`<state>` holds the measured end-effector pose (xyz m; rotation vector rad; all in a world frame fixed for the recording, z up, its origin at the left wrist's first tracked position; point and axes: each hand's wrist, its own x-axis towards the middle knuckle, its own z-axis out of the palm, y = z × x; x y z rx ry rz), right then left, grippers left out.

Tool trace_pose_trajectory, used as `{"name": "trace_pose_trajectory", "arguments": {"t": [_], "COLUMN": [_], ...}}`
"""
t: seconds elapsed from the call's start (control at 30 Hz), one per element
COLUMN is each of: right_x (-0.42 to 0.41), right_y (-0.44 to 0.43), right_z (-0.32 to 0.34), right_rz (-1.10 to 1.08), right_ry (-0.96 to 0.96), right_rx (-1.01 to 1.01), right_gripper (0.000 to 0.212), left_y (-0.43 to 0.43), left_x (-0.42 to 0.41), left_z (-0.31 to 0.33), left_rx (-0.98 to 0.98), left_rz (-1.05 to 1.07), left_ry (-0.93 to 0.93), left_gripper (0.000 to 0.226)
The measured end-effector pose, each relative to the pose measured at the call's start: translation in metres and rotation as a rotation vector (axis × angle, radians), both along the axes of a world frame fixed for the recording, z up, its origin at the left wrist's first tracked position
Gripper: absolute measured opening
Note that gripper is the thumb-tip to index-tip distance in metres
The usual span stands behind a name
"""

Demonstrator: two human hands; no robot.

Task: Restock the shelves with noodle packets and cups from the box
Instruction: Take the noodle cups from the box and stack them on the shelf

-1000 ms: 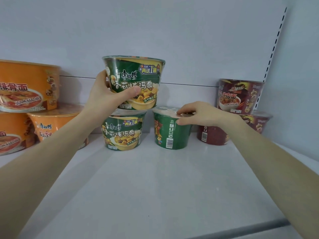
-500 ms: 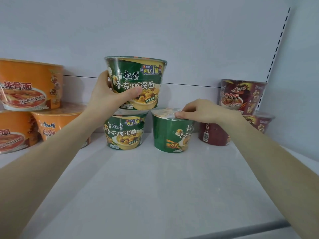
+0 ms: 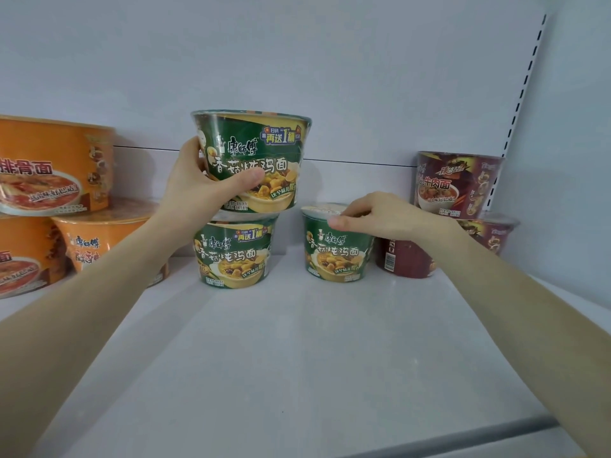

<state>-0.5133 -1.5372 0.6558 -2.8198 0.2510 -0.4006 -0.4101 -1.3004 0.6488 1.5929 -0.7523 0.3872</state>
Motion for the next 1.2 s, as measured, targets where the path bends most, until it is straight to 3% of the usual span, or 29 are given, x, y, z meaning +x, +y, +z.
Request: {"name": "trace_pose_trajectory", "arguments": {"t": [0.13, 0.37, 1.2], "right_x": [0.000, 0.002, 0.010], "right_y": [-0.008, -0.008, 0.003], "right_z": [-0.006, -0.005, -0.005], "right_rz": [0.100, 0.214, 0.171], "right_ry": [-0.055, -0.033, -0.082], "right_rx": [-0.008, 0.031, -0.238], "right_gripper": [0.032, 0.032, 0.027], "left_y": [-0.001, 0.001, 0.004], "left_x": [0.000, 0.000, 0.000], "left_z": [-0.001, 0.001, 0.000], "left_rx": [-0.004, -0.007, -0.030], "left_rz": [0.007, 0.017, 0.019], "left_ry": [0.004, -0.003, -0.007], "left_gripper": [0.082, 0.090, 0.096]}}
